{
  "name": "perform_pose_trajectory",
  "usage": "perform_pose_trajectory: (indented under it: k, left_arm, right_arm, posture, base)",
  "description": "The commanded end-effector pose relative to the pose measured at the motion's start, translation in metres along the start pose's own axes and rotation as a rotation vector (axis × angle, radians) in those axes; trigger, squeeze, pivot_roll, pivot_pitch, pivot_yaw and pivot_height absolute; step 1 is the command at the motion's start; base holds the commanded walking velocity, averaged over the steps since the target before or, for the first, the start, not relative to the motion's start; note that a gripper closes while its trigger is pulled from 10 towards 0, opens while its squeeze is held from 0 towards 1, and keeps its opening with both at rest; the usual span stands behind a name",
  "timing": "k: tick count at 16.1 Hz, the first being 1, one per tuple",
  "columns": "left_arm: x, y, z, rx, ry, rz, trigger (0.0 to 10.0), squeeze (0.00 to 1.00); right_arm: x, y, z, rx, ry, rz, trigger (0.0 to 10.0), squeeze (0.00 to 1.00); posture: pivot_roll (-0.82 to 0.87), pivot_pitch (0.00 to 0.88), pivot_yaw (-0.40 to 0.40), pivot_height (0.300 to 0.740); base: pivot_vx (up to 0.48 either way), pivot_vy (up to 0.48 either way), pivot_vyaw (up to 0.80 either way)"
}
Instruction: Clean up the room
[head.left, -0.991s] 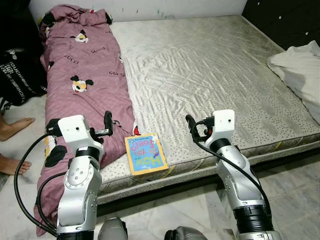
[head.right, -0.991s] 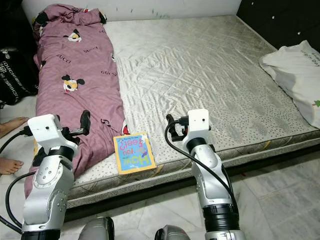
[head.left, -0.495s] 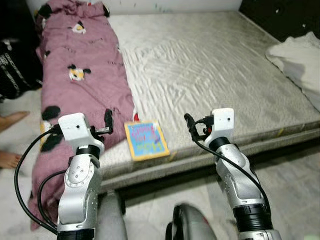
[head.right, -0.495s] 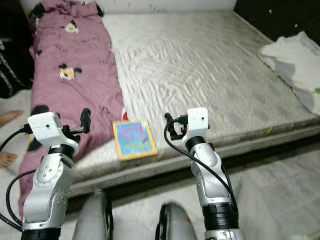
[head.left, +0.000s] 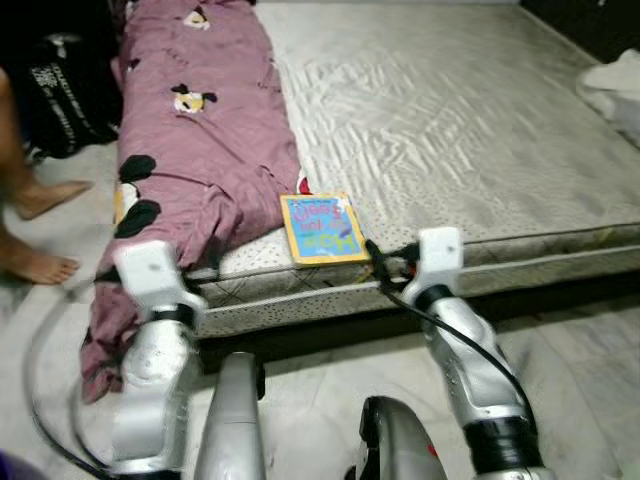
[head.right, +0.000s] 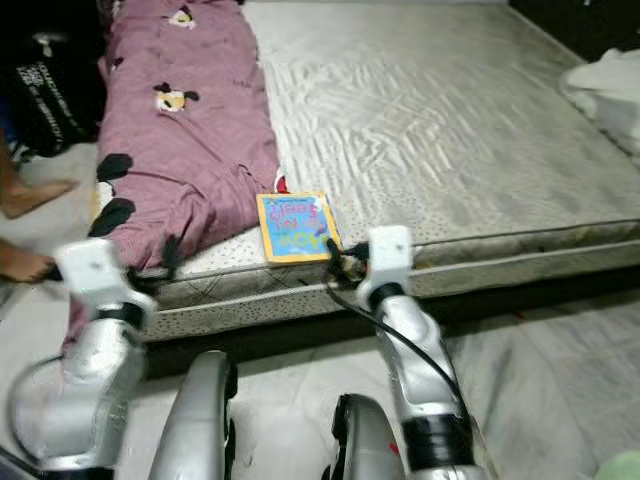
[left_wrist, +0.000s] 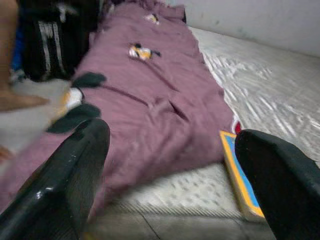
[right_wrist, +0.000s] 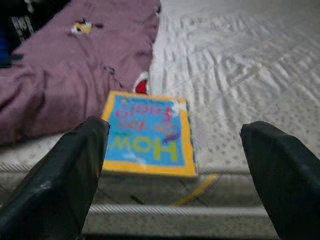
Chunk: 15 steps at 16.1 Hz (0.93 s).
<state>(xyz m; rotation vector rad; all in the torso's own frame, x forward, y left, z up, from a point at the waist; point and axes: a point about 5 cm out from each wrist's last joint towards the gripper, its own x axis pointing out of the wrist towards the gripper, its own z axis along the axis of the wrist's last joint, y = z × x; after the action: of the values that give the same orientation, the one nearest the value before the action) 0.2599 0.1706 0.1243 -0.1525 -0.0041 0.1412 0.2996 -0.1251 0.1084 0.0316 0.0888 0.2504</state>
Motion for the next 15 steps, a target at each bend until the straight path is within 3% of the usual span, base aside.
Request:
perform_pose_trajectory:
  k: [1,6,15]
  left_arm:
    - [0.0006,-0.0096,0.0056,-0.01,-0.024,-0.028,10.0,0.0]
    - [-0.0005,-0.013,0.0072,-0.023,-0.043,-0.067,10.0,0.0]
    - [0.0001,-0.0151,0.0088,-0.035,-0.055,-0.09,10.0,0.0]
  right_arm:
    - [-0.0008,-0.0061,0.0043,-0.012,-0.015,-0.012,10.0,0.0]
    - [-0.0005,-0.003,0.0051,-0.03,-0.025,0.019,10.0,0.0]
    - [0.0002,-0.0008,0.0073,-0.036,-0.039,0.053,10.0,0.0]
  posture:
    - [0.04,0.092,-0.058,0.611]
    - [0.04,0.084,-0.061,0.611]
    - [0.04,0.095,-0.062,0.611]
  base:
    - [0.0,0.0,0.0]
    - [0.114,0.0,0.0]
    - [0.431,0.0,0.0]
